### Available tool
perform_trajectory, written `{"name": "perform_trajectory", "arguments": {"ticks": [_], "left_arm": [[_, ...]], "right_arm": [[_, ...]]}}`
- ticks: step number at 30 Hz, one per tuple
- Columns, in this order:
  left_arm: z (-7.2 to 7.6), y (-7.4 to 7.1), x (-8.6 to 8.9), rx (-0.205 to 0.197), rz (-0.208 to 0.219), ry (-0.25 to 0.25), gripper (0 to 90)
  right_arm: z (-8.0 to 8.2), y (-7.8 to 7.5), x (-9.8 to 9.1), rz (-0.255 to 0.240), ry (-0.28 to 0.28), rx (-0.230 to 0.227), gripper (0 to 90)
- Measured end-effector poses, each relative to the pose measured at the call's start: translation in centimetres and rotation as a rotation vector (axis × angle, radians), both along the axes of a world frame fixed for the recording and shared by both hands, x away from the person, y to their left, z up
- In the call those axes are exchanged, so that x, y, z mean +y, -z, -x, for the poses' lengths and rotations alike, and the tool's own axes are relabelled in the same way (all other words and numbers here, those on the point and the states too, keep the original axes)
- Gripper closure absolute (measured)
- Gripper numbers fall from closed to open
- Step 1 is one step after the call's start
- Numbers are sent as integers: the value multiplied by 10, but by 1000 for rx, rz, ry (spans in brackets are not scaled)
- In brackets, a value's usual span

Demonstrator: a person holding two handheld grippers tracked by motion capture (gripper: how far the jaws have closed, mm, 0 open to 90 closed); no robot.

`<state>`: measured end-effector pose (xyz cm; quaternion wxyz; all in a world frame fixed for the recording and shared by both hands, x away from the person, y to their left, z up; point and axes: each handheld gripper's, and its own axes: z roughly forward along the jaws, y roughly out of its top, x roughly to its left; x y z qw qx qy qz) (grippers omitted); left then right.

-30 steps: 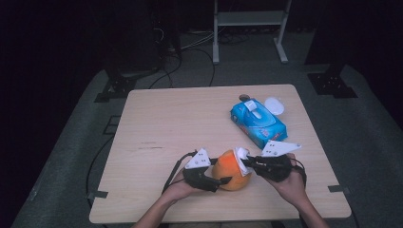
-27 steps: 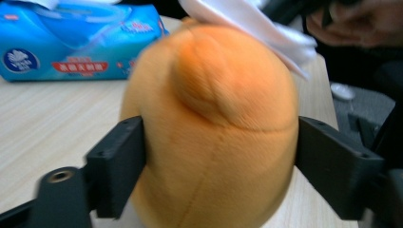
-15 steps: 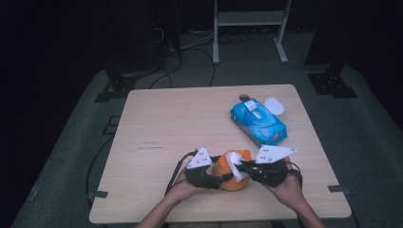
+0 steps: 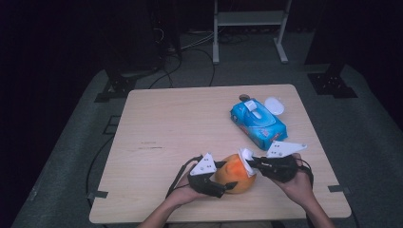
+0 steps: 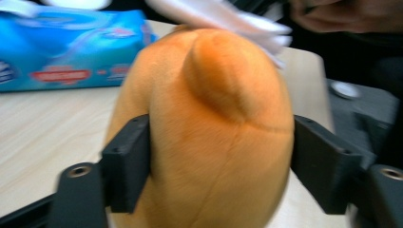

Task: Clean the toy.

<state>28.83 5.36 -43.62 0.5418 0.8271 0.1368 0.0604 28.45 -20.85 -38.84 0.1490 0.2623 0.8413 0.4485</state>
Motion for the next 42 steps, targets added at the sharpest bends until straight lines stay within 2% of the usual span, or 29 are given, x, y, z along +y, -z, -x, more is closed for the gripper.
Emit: {"name": "perform_trajectory", "arguments": {"ticks": [2,5,7,8,11,17,18,20,22,23,26,27,28,29,30,32,35,38,40,42], "left_arm": [[-2,-3,1,-4,-3,5,219],[-1,-2,2,-18,-7,-3,278],[3,-1,0,-34,-23,-2,312],[6,-1,-2,-61,-46,-1,322],[10,2,-4,-73,-48,1,338],[13,4,-3,-99,-52,9,343],[15,4,-5,-112,-58,15,342],[15,4,-5,-114,-61,18,341],[15,5,-8,-117,-59,28,340],[16,5,-11,-120,-63,30,336],[19,5,-14,-132,-73,36,330],[20,5,-15,-129,-76,39,330],[24,4,-17,-142,-92,50,328],[24,4,-17,-142,-92,50,329],[24,4,-17,-145,-99,44,335],[23,4,-16,-132,-88,38,343],[22,5,-16,-134,-82,39,345],[21,5,-15,-132,-85,42,345],[20,6,-17,-134,-81,45,344],[20,6,-19,-136,-82,47,341]], "right_arm": [[3,1,0,19,-9,-5,846],[6,-1,1,14,-23,-4,848],[12,-6,10,32,-58,-16,848],[14,-8,14,27,-81,-19,848],[19,-13,22,17,-124,-29,847],[11,-13,17,23,-88,-20,847],[4,-10,6,54,-24,-22,848],[0,-8,-2,37,-17,8,849],[1,-7,-3,37,-22,14,849],[6,-9,4,54,-52,9,849],[13,-13,17,28,-125,15,850],[13,-13,17,28,-125,15,850],[17,-15,29,22,-169,14,849],[17,-15,29,22,-169,14,849],[16,-15,34,45,-163,4,850],[12,-14,30,41,-141,8,850],[0,-9,13,54,-67,15,850],[-8,-3,-5,65,2,42,850],[-9,-2,-12,63,13,55,850],[-8,-2,-11,68,12,53,851]]}}
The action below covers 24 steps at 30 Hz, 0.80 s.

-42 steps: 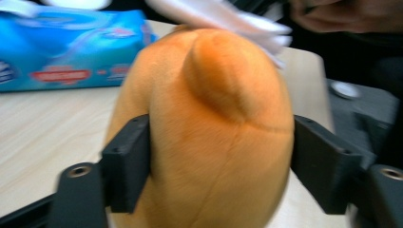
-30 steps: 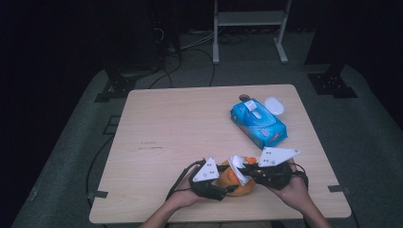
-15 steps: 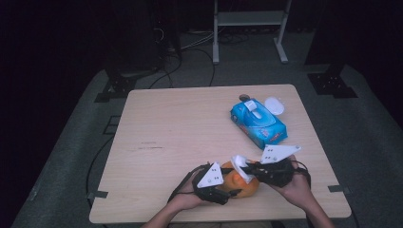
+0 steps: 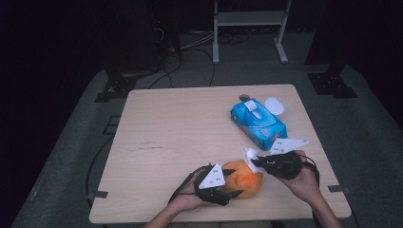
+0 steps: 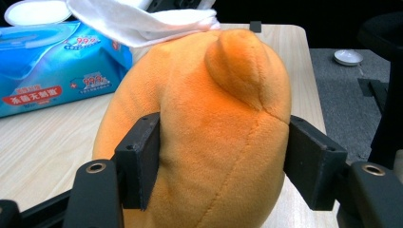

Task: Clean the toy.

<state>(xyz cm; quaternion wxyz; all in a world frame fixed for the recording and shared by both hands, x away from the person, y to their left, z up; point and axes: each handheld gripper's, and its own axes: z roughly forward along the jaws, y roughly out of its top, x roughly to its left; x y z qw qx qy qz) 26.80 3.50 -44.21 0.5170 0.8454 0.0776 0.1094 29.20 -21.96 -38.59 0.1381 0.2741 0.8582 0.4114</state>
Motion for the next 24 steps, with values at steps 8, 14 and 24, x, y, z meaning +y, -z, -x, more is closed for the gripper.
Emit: {"name": "perform_trajectory", "arguments": {"ticks": [8,14,24], "left_arm": [[-2,0,3,18,0,-17,343],[-11,2,11,70,47,-45,346],[-19,1,19,121,86,-94,346]], "right_arm": [[8,-8,22,-11,-88,-26,851],[-5,2,-9,-33,6,10,851],[-4,3,-10,-27,6,10,851]]}}
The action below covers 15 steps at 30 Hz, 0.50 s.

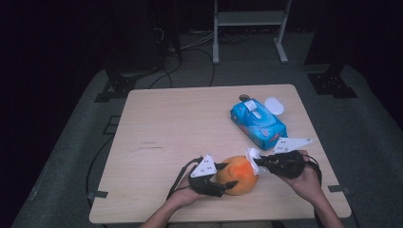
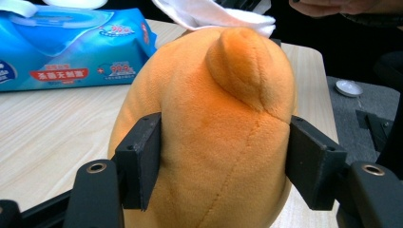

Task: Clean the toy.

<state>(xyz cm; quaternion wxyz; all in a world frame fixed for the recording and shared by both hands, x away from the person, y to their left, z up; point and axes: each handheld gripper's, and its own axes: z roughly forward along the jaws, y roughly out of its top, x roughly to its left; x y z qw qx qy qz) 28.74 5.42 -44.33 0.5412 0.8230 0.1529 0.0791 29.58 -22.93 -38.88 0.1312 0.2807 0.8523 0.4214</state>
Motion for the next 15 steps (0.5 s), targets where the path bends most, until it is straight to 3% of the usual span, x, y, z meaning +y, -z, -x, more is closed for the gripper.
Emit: {"name": "perform_trajectory", "arguments": {"ticks": [2,5,11,12,15], "left_arm": [[-2,0,3,15,12,-10,345],[-5,1,4,29,24,-17,344],[-5,-1,1,37,27,-49,332],[-4,-1,-1,38,23,-65,327],[-3,-2,-2,37,18,-78,325]], "right_arm": [[-2,3,-2,36,28,-4,851],[-3,9,-6,12,35,26,851],[8,-2,17,18,-32,-29,851],[14,-7,30,28,-56,-56,851],[21,-13,44,22,-91,-84,851]]}}
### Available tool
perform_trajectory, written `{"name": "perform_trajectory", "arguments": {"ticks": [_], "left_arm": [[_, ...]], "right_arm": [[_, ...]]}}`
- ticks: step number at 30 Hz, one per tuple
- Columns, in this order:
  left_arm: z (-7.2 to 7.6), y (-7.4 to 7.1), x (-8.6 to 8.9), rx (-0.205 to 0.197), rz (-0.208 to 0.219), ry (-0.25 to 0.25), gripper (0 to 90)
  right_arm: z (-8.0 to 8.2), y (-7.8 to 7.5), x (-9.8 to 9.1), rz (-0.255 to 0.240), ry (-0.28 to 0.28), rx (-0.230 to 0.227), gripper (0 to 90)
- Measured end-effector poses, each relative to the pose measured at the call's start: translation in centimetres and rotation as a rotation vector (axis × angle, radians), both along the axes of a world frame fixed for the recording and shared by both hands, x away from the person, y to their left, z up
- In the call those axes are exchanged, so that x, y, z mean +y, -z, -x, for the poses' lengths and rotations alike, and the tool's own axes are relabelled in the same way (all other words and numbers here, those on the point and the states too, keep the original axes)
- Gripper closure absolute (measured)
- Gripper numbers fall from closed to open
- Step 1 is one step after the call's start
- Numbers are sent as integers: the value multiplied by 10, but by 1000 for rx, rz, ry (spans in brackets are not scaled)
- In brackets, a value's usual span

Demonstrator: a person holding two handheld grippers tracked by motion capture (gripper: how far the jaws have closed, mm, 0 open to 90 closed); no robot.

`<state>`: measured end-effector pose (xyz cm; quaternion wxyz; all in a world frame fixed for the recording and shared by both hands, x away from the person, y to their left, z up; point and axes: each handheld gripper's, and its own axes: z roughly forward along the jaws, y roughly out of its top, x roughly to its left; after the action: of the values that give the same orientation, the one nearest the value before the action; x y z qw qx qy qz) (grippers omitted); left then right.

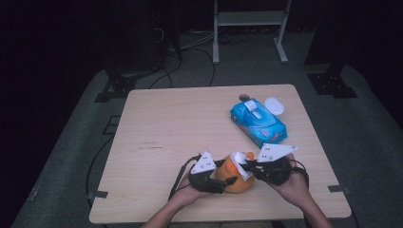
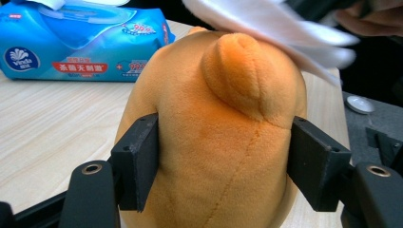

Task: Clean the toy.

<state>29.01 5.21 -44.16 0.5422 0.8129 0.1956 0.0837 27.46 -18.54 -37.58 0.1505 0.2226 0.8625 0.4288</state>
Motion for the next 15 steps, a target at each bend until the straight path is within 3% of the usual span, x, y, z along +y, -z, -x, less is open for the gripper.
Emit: {"name": "perform_trajectory", "arguments": {"ticks": [5,6,11,12,15], "left_arm": [[0,0,-2,-3,1,-13,338],[0,0,-2,-3,2,-11,346],[0,0,0,-3,9,-11,348],[-1,0,0,-3,9,-9,348],[-1,1,1,-7,14,4,346]], "right_arm": [[7,-4,12,-20,-54,-3,851],[9,-4,16,9,-60,-25,850],[1,-1,5,-20,-42,-7,848],[-4,2,-5,-43,-17,11,848],[-10,5,-18,-44,36,17,848]]}}
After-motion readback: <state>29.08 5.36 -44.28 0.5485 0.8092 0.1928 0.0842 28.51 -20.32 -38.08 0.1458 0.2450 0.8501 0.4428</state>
